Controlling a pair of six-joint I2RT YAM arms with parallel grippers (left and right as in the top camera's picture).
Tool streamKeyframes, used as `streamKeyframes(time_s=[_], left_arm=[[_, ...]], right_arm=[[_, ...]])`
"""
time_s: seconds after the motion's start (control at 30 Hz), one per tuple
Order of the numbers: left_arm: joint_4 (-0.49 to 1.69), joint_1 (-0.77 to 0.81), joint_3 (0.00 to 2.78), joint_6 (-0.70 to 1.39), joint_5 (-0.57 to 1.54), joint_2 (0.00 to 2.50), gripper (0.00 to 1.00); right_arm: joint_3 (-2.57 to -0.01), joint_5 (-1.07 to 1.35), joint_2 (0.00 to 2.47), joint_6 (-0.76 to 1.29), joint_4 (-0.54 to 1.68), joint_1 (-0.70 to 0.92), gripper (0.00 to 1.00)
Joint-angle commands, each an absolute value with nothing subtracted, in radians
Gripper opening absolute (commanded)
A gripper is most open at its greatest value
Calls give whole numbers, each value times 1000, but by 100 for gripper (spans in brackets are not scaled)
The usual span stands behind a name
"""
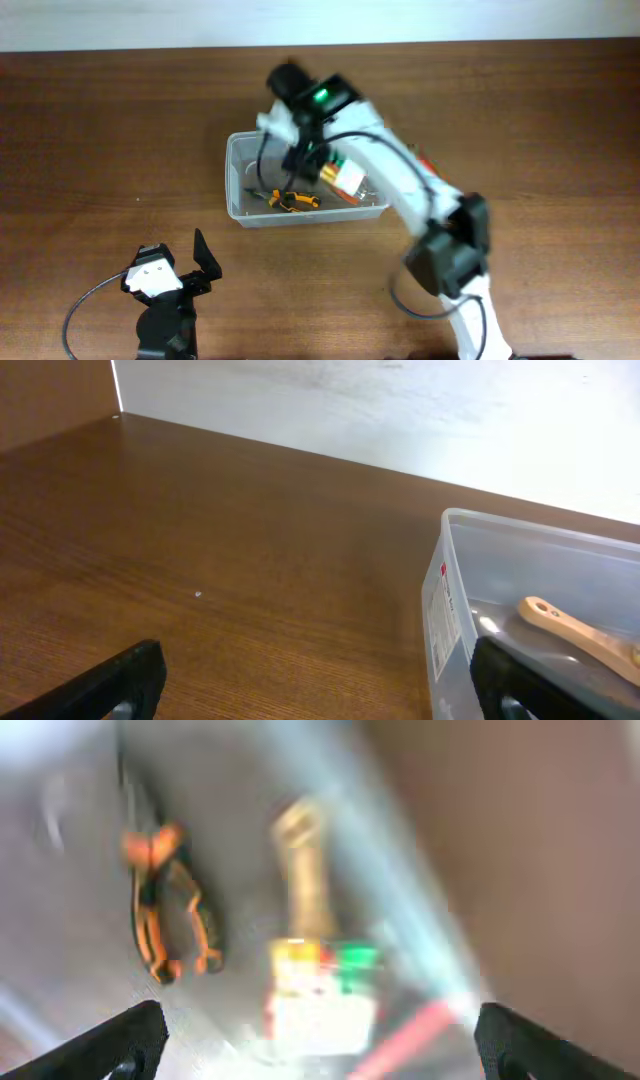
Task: Pack container
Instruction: 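Lower the needle-nose pliers into the container and release, then grasp the red-handled pliers with the right gripper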
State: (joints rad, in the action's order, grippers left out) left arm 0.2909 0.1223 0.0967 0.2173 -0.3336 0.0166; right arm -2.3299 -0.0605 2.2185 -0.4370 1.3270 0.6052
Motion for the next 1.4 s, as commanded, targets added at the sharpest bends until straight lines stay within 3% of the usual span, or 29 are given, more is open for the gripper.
streamKeyframes(time_s=[0.0,0.13,0.23,0.43,0.8,0.9,1.37], left_arm=[[292,126,93,208,-337,12,99],[292,126,93,208,-337,12,99],[292,126,93,208,-337,12,99],[292,126,93,208,-337,12,99],[292,126,93,208,-337,12,99],[292,126,93,208,-337,12,99],[292,126,93,208,-337,12,99]], right_arm=[[-2453,-35,2002,-191,1336,500,99],[-2453,26,1923,-107,1338,314,99],[-2397,26,1950,101,1392,120,99],[-2131,34,2013,184,1374,-16,99],[-1716,50,2073,33,1116,-20,100],[-1686,108,2074,-65,1085,-20,88],[-1534,120,2084,-79,989,37,76]])
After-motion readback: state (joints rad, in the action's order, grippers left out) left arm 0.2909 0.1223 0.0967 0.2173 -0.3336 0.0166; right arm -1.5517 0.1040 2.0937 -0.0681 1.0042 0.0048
